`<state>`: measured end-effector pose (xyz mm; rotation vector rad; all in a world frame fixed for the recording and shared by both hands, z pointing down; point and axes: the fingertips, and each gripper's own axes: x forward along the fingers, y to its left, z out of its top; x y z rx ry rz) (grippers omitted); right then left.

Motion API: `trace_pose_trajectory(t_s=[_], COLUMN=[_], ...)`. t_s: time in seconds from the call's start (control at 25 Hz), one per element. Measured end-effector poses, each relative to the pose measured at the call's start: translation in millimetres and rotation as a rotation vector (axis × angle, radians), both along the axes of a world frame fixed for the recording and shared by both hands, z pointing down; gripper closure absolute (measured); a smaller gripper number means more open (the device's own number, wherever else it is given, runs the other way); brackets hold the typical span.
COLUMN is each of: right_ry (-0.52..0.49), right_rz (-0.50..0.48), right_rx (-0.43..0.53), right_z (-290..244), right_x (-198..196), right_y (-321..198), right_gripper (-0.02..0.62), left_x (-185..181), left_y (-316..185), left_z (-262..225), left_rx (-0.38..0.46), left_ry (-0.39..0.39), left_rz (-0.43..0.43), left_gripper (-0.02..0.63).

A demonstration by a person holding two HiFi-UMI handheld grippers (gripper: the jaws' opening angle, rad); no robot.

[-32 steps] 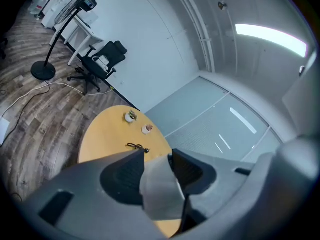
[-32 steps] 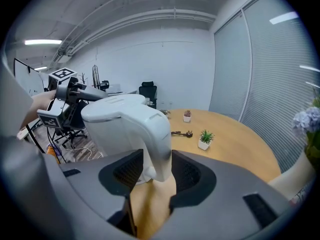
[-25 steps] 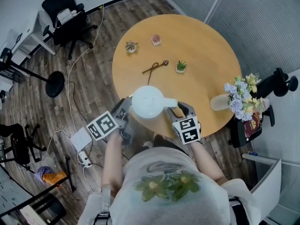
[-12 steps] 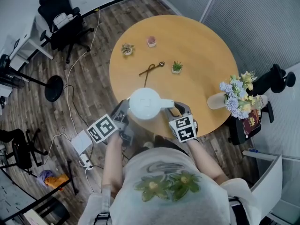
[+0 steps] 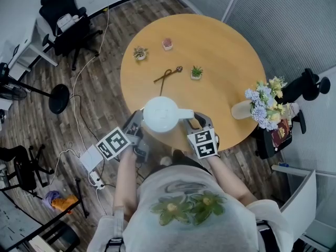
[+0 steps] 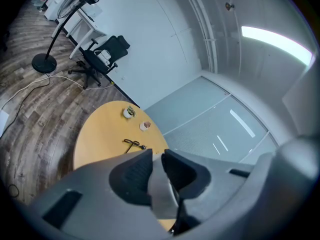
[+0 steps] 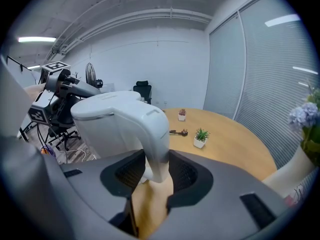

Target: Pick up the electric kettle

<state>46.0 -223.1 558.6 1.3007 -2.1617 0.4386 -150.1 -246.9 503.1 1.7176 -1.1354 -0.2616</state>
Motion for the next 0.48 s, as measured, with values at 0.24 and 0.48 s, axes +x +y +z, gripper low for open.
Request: trace_pose_trajectory(t_s=[0.24, 0.48], right_ry=[0.001, -0.006], right_rz=[0.008, 0.013], right_rx=[-0.009, -0.016], right_z=[-0.5, -2.3], right_x=[-0.1, -0.7], right_y=[0.2, -0.9], right_gripper=[0.436, 0.437], left_x=[-0.8, -1.8], left_y=[0.5, 0.8], left_z=[0.7, -1.4], left_rx=[-0.002, 0.003], left_ry=[-0.011, -0.027], left_rz=[-0.005, -0.004], left_gripper=[0.532, 0.537])
